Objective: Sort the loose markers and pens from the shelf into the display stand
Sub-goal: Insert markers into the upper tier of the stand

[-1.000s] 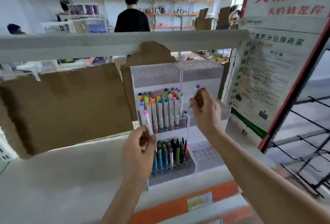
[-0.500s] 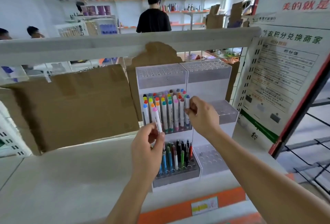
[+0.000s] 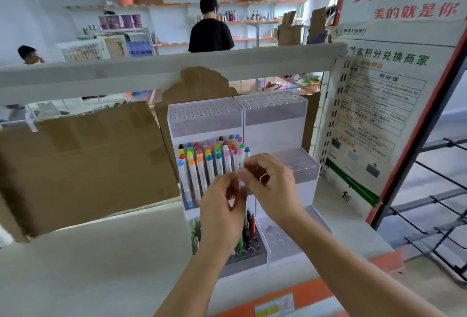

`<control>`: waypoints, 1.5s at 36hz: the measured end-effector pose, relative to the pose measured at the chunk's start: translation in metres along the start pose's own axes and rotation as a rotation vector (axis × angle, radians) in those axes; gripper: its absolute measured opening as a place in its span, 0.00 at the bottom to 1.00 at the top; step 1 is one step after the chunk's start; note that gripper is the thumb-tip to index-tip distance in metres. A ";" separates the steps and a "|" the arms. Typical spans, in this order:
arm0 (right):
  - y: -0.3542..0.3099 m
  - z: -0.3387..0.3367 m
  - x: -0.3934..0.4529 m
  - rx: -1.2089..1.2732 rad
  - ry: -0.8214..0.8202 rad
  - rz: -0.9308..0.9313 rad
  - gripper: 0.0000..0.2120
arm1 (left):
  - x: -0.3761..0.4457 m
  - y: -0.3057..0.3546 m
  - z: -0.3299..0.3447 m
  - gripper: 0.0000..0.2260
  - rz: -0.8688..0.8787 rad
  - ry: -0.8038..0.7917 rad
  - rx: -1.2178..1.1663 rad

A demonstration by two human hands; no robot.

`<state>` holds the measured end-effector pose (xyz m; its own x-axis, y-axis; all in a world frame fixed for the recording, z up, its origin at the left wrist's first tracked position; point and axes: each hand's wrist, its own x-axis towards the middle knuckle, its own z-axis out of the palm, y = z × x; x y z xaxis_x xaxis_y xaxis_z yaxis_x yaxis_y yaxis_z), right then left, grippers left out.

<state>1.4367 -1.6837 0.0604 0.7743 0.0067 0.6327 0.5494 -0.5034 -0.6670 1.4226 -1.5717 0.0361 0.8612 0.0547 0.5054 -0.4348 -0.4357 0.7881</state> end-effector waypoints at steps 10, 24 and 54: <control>0.025 -0.058 0.046 0.124 0.211 0.063 0.07 | -0.003 0.010 0.037 0.08 -0.017 0.132 0.022; 0.057 -0.016 0.082 -0.150 -0.027 -0.079 0.05 | -0.003 0.008 0.031 0.07 -0.064 0.141 0.081; 0.061 -0.003 0.074 -0.468 -0.255 0.106 0.08 | -0.003 -0.004 0.011 0.07 -0.066 0.163 0.095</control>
<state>1.5269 -1.7166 0.0677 0.9017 0.1151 0.4168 0.3104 -0.8433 -0.4387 1.4244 -1.5800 0.0271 0.8297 0.2276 0.5097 -0.3449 -0.5089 0.7887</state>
